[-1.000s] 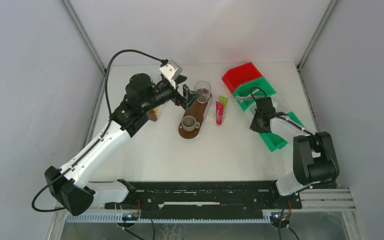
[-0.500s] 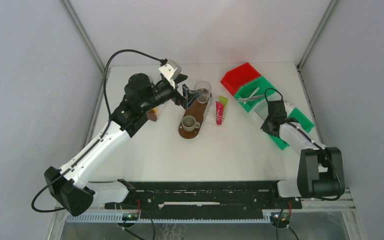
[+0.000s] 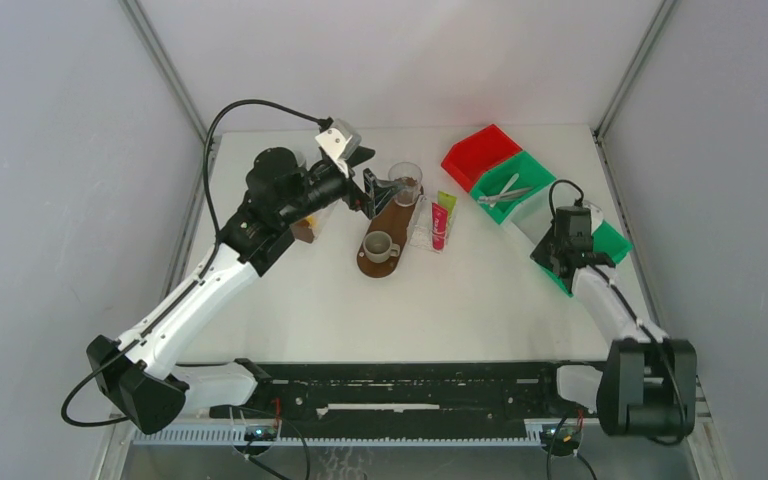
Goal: Prepare toiletry sets of a toothbrush and toothpaste on the tray
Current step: Move the storage box to the center of the board, then move the toothbrush to the storage box.
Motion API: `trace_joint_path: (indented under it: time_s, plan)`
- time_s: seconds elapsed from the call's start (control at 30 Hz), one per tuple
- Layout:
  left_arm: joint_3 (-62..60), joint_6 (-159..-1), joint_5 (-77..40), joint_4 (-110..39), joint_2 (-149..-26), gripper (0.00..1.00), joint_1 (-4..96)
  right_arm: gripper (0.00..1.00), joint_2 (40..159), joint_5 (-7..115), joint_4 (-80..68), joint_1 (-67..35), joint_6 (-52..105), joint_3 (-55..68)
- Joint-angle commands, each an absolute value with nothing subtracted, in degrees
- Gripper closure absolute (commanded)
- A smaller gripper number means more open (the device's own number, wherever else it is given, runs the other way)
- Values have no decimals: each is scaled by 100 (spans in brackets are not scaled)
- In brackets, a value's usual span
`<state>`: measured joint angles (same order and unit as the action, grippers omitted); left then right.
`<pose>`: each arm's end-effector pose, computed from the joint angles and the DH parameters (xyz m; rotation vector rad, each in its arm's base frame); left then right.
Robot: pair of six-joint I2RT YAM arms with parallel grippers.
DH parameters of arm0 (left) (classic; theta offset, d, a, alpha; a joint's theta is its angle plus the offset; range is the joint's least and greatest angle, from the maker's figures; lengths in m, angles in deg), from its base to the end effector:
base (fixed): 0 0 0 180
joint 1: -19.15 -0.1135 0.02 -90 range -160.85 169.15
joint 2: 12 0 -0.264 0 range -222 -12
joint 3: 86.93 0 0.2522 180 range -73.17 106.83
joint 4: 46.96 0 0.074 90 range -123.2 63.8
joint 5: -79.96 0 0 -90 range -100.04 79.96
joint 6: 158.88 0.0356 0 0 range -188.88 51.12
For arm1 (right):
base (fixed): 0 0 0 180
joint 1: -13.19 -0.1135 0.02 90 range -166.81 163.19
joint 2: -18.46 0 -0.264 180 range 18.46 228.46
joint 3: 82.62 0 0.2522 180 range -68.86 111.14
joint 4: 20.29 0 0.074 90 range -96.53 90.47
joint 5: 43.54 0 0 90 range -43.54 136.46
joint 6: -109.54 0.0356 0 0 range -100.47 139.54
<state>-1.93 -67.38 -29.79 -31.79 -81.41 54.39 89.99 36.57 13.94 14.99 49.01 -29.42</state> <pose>0.2198 -0.1700 0.4292 0.7642 1.4184 -0.7283 0.2418 -0.0137 0.1980 0.7348 2.3571 -0.0074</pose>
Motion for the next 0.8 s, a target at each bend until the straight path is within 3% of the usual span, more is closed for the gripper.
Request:
trace_joint_path:
  time_s: [0.0,0.07,0.13,0.47,0.77]
  plan:
    - [-277,-6684,-3034,-3416,-7966,9,5466,88,7845,5216,17,1172,3999,-3220]
    - [-289,-6672,-3025,-3416,-7968,9,5467,69,7519,5256,-422,950,3926,-3300]
    - [-302,-6676,-3025,-3432,-7951,9,5466,59,7635,5313,-672,897,4004,-3188]
    - [-467,-6684,-3055,-3637,-7889,8,5423,53,9724,5676,-214,817,4109,-1131]
    - [-576,-6720,-3146,-3802,-7862,8,5361,50,11116,6230,120,899,4085,-269]
